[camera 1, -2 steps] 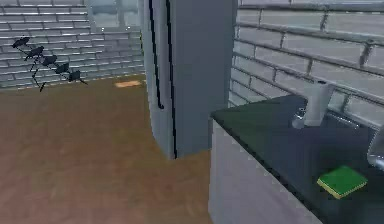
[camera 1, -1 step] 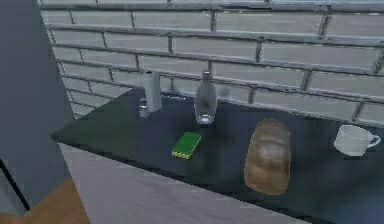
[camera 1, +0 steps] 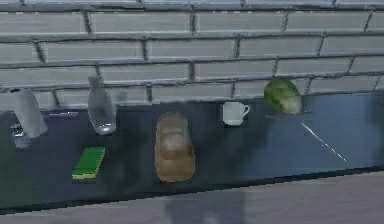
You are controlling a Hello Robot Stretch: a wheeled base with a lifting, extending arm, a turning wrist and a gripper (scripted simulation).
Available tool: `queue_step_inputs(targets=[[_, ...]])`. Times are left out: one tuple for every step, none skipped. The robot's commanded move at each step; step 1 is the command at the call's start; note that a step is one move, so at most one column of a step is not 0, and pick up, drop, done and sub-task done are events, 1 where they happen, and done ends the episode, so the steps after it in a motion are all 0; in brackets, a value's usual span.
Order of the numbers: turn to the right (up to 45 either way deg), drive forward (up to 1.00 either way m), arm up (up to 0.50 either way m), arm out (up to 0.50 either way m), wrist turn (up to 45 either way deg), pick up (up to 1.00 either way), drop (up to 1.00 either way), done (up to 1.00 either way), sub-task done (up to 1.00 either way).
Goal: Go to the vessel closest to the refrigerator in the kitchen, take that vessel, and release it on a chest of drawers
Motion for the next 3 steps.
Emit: queue_step_inputs(targets=[[0.0,0.25,0.0,0.0,0.0,0.0,0.0,0.0,0.0],[-45.0,0.0,0.0,0.0,0.0,0.0,0.0,0.0,0.0],[-24.0,0.0,0.0,0.0,0.0,0.0,0.0,0.0,0.0]])
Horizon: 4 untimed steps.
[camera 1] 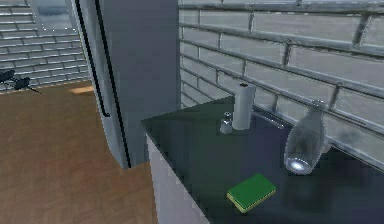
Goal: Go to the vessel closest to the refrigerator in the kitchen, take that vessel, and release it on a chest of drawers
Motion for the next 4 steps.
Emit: queue_step_inputs(targets=[[0.0,0.0,0.5,0.0,0.0,0.0,0.0,0.0,0.0],[0.0,0.0,0.38,0.0,0.0,0.0,0.0,0.0,0.0],[0.0,0.0,0.0,0.32,0.0,0.0,0.0,0.0,0.0],[0.0,0.0,0.0,0.0,45.0,0.0,0.0,0.0,0.0]])
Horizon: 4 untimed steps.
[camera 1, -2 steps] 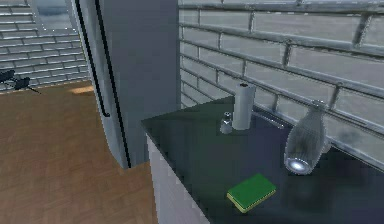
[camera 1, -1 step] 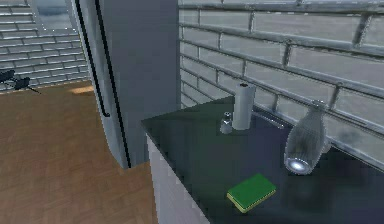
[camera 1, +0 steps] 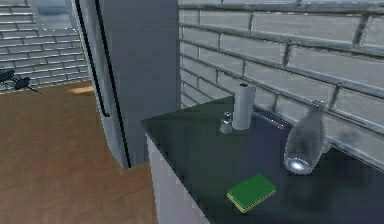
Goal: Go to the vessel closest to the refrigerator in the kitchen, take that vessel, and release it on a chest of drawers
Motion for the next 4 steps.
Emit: queue_step_inputs(targets=[[0.0,0.0,0.0,0.0,45.0,0.0,0.0,0.0,0.0],[0.0,0.0,0.0,0.0,45.0,0.0,0.0,0.0,0.0],[0.0,0.0,0.0,0.0,9.0,0.0,0.0,0.0,0.0],[0.0,0.0,-0.16,0.0,0.0,0.0,0.0,0.0,0.0]])
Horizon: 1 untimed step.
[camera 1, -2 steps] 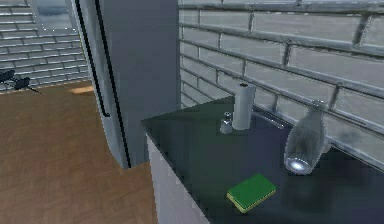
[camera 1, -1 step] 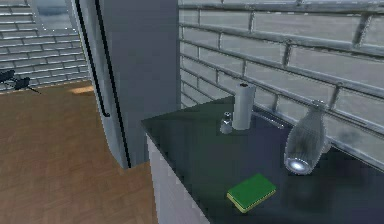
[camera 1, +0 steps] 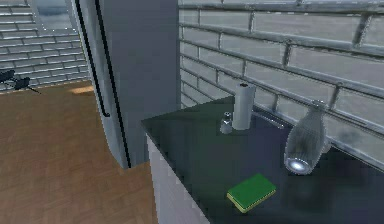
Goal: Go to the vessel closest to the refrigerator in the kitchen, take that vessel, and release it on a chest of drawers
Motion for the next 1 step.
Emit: queue_step_inputs(targets=[[0.0,0.0,0.0,0.0,0.0,1.0,0.0,0.0,0.0]])
